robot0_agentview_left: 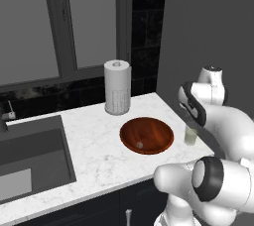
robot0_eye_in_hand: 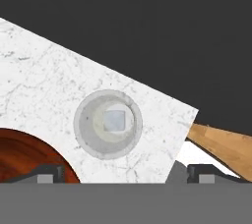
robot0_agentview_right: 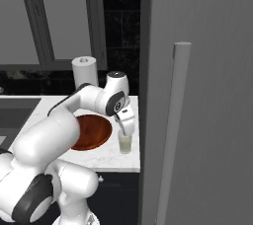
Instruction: Grab a lemon wedge from the fridge and one ice cube from the ice bowl, and put them in the glass of lemonade.
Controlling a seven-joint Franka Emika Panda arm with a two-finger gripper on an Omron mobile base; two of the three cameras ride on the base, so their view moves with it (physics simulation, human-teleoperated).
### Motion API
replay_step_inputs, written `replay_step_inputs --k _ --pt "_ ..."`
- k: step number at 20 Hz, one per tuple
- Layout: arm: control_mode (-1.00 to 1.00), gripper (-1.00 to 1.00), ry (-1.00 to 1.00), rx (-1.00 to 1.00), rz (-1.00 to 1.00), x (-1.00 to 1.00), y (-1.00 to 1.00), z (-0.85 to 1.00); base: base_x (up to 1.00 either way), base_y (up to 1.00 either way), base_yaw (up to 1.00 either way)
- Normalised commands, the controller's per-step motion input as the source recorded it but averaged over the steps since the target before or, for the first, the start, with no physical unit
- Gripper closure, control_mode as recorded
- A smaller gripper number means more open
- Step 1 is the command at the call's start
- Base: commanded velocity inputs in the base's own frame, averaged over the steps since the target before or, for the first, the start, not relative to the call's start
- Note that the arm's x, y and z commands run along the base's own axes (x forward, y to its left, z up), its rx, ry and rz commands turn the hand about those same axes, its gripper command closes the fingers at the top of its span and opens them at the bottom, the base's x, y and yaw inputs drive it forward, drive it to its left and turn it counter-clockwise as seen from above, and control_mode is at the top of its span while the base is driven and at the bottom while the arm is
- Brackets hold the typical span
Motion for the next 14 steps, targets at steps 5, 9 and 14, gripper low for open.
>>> replay_step_inputs --k 5,9,14 --pt "-1.00 -1.00 0.01 0.00 0.19 -0.42 0.50 0.18 0.00 0.00 0.00" --pt "-1.00 -1.00 0.14 -0.02 0.26 -0.41 0.86 0.36 0.00 0.00 0.00" --pt "-1.00 -1.00 0.17 0.00 0.35 -0.63 0.67 0.17 0.00 0.00 0.00"
